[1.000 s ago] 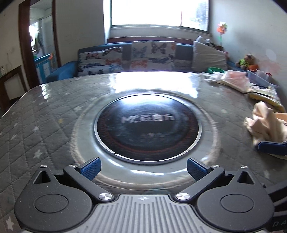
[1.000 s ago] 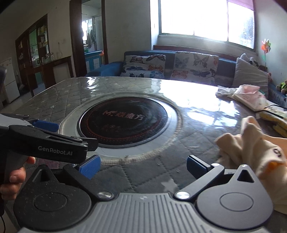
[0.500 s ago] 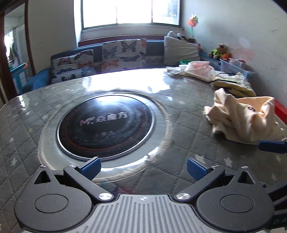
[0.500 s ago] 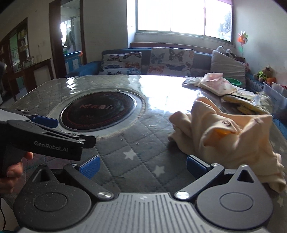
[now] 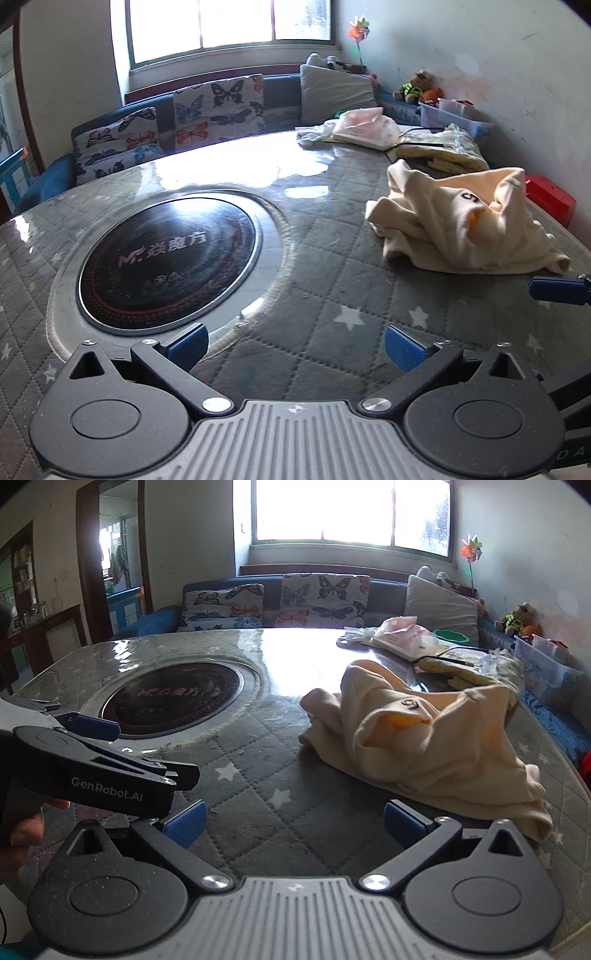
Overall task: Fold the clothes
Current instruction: 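Move both grippers toward the crumpled cream sweatshirt on the table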
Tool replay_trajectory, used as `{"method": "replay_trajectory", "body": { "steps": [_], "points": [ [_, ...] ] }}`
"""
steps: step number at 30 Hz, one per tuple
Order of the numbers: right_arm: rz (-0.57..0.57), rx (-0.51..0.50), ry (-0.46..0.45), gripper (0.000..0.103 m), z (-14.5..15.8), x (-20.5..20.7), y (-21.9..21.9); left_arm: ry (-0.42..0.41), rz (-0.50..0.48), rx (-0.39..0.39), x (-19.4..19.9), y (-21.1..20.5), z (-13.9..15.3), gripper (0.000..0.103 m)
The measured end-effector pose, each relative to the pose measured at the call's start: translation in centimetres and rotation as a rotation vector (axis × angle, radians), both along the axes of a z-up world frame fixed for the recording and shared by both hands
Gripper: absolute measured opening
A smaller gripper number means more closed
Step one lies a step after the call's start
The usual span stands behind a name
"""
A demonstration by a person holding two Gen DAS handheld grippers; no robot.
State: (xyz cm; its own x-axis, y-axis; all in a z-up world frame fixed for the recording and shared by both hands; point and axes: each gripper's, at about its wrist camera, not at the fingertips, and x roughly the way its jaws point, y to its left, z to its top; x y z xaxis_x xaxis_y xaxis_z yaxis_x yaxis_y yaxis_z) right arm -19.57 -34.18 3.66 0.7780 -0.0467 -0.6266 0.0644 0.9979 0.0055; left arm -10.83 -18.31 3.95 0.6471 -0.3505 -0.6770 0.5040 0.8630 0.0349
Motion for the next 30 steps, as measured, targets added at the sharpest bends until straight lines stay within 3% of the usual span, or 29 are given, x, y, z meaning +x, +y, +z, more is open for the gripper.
{"method": "replay_trajectory", "body": {
  "steps": [30],
  "points": [
    [-0.152,0.036,0.026,0.103,-0.9,-3.7,-2.4,0.017,-0.096,0.040,-2.2,-3.8,-0.2,0.103]
  ]
}}
